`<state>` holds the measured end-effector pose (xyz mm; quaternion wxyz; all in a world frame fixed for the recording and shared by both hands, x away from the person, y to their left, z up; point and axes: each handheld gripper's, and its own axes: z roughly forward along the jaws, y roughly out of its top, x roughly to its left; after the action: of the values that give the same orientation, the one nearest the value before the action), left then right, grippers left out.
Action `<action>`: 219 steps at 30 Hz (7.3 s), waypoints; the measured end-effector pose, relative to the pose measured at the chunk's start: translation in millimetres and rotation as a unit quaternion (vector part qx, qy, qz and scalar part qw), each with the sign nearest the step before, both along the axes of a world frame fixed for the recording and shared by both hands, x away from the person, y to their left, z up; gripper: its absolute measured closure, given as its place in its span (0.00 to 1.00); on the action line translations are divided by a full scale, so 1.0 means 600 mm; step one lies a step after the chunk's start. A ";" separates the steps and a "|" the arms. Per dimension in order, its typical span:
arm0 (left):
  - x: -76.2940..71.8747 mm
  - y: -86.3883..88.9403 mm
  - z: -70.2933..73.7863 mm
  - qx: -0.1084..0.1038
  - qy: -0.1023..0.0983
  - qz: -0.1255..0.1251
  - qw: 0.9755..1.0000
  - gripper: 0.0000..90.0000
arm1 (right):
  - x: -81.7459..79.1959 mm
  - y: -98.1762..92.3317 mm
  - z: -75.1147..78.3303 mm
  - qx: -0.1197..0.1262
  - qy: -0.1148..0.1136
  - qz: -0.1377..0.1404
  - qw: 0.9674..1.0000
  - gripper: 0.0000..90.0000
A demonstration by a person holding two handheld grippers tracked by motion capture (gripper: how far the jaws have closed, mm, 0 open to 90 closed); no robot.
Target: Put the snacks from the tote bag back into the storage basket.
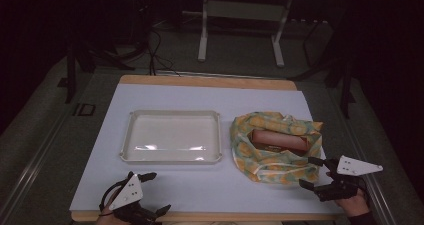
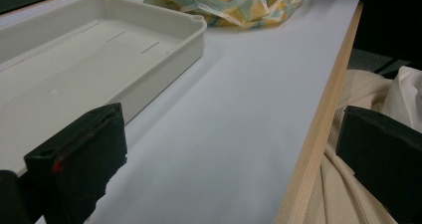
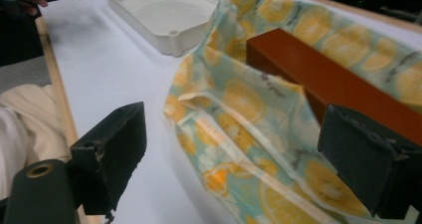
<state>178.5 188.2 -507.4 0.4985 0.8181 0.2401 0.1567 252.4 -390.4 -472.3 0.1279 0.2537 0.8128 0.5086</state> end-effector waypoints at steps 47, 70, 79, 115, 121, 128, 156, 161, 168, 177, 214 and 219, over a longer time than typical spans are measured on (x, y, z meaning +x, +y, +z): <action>0.002 0.000 -0.001 0.000 0.005 -0.004 1.000 0.00 | 0.117 0.020 0.120 -0.070 -0.054 0.036 0.995 0.16; 0.002 0.000 -0.003 0.000 0.009 -0.006 1.000 0.00 | 0.188 0.045 0.077 -0.149 -0.010 0.062 0.987 0.34; 0.002 0.001 -0.003 0.000 0.011 -0.007 1.000 0.00 | 0.214 0.050 0.045 -0.189 0.020 0.069 0.979 0.39; 0.004 0.001 -0.005 -0.003 0.017 -0.006 1.000 0.00 | 0.240 0.036 0.002 -0.276 0.072 0.069 0.956 0.30; 0.004 0.001 -0.005 -0.003 0.017 -0.006 1.000 0.00 | 0.244 0.037 -0.002 -0.286 0.080 0.073 0.952 0.32; 0.004 0.001 -0.005 -0.003 0.018 -0.006 1.000 0.00 | 0.244 0.040 -0.005 -0.300 0.077 0.089 0.947 0.40; 0.004 0.001 -0.005 -0.002 0.017 -0.008 1.000 0.00 | 0.227 0.030 0.061 -0.276 0.031 0.120 0.953 0.47; 0.003 0.001 -0.004 -0.001 0.017 -0.008 1.000 0.00 | 0.228 0.032 0.082 -0.275 0.019 0.119 0.954 0.47; 0.003 0.001 -0.004 -0.001 0.017 -0.008 1.000 0.00 | 0.230 0.036 0.097 -0.272 0.011 0.120 0.955 0.47; 0.003 0.001 -0.004 -0.001 0.017 -0.009 1.000 0.00 | 0.232 0.047 0.122 -0.274 -0.014 0.121 0.954 0.47; 0.001 0.000 -0.005 0.000 0.018 -0.017 1.000 0.00 | 0.247 0.208 0.199 -0.301 -0.071 0.214 0.927 0.47; 0.001 0.000 -0.005 0.000 0.018 -0.018 1.000 0.00 | 0.249 0.237 0.200 -0.306 -0.073 0.232 0.921 0.47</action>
<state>179.3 188.1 -510.3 0.4970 0.8249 0.2343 0.1325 401.5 -248.1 -352.6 0.1369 -0.0309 0.9532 0.2678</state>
